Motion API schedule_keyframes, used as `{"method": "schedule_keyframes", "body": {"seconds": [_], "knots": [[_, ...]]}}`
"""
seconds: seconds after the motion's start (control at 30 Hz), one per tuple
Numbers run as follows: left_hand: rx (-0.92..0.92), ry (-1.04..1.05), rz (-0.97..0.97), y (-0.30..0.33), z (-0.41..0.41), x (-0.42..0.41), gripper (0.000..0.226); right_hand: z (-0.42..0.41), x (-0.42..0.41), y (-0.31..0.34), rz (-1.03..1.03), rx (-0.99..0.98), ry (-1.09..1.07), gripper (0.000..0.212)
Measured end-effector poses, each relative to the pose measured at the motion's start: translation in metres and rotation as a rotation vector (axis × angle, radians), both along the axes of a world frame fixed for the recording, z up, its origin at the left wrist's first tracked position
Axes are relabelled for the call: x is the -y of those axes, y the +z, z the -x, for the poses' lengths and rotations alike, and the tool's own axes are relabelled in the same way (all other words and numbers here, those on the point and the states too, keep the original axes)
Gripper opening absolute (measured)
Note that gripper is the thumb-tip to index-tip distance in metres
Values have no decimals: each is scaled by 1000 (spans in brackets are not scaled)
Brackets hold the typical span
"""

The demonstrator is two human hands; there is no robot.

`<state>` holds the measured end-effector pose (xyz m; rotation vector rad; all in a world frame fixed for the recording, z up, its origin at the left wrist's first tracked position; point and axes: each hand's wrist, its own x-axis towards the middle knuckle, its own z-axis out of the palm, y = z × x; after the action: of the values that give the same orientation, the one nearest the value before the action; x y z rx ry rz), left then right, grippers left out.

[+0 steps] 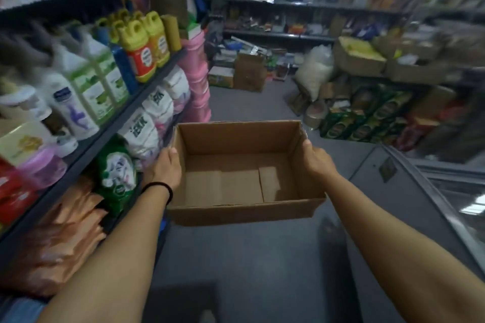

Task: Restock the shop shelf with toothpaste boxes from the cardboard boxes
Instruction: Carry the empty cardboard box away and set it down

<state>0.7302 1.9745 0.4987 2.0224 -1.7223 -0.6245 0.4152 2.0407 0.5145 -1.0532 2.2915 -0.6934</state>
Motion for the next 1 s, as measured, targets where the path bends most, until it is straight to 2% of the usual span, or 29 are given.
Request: {"method": "schedule_keyframes", "body": {"seconds": [0.3, 0.4, 0.6, 0.87, 1.0], "knots": [[-34, -158, 3, -14, 103, 259, 50, 90, 201, 1, 17, 0, -143, 64], [-21, -222, 66, 0, 141, 354, 58, 122, 279, 15, 48, -5, -169, 61], [-8, -252, 54, 26, 214, 496, 50, 188, 415, 31, 49, 6, -225, 60], [-27, -225, -1, -2, 336, 682, 49, 309, 622, -4, -23, -22, -180, 66], [-20, -149, -38, -7, 398, 789, 49, 375, 744, -6, -24, -15, -161, 69]]}}
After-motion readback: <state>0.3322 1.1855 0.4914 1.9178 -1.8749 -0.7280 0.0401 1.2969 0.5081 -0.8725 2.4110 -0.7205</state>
